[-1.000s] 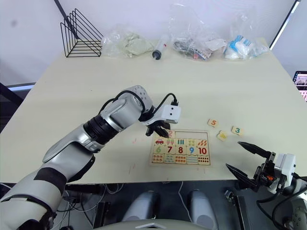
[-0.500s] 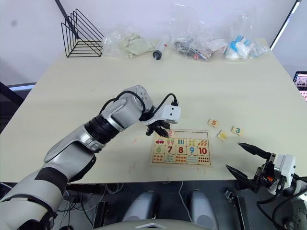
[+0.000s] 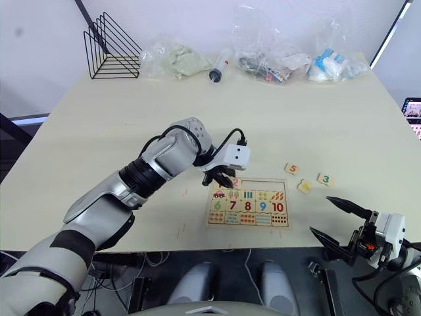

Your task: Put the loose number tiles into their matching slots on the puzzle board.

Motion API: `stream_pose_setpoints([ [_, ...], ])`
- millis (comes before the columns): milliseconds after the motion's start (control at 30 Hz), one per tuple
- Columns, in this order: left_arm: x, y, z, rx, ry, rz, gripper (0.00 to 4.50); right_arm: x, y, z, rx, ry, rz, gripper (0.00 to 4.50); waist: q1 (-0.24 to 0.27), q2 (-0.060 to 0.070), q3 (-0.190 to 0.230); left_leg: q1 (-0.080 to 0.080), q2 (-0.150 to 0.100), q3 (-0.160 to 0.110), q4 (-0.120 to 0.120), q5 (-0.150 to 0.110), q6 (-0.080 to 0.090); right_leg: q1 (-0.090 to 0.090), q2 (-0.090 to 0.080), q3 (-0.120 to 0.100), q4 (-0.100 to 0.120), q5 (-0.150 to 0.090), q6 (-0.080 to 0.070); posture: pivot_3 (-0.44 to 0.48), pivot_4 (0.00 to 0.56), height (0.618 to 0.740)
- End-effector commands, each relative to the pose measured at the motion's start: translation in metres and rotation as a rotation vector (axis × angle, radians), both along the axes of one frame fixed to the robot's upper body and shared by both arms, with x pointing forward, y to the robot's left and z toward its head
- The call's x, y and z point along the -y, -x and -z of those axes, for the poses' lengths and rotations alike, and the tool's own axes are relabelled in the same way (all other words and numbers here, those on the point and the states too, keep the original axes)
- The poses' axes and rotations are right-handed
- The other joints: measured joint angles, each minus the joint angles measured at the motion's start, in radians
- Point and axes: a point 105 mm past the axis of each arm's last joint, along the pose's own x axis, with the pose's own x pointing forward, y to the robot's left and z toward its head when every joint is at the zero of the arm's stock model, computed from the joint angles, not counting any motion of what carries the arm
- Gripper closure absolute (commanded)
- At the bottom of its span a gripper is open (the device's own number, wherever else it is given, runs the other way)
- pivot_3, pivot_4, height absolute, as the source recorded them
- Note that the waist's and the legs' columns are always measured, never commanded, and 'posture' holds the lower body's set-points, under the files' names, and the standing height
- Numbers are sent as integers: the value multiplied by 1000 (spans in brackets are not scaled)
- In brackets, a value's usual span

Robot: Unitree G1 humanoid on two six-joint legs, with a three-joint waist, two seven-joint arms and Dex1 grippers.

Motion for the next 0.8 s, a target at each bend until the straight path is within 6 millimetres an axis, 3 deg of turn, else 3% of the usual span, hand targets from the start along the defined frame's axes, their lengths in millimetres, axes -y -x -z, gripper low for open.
stream_pose_setpoints([
  [33,1,1,-2,12,-2,12,3585,0,0,-4,30,9,-5,0,0,0,0,0,0,0,0,0,0,0,0,0,0,0,0,0,150,740],
  [400,-1,3,-1,14,-5,23,3585,1,-1,-3,32,16,-2,0,-1,0,0,0,0,0,0,0,0,0,0,0,0,0,0,0,150,740],
  [433,-1,3,-2,14,-2,22,2535,1,-1,-3,32,16,-2,0,-1,0,0,0,0,0,0,0,0,0,0,0,0,0,0,0,150,740],
  [600,-2,2,-9,17,15,5,138,0,-1,-2,31,19,0,0,-1,0,0,0,0,0,0,0,0,0,0,0,0,0,0,0,150,740],
  [800,-2,4,-20,24,33,9,61,1,-1,-1,29,20,-2,0,0,0,0,0,0,0,0,0,0,0,0,0,0,0,0,0,150,740],
])
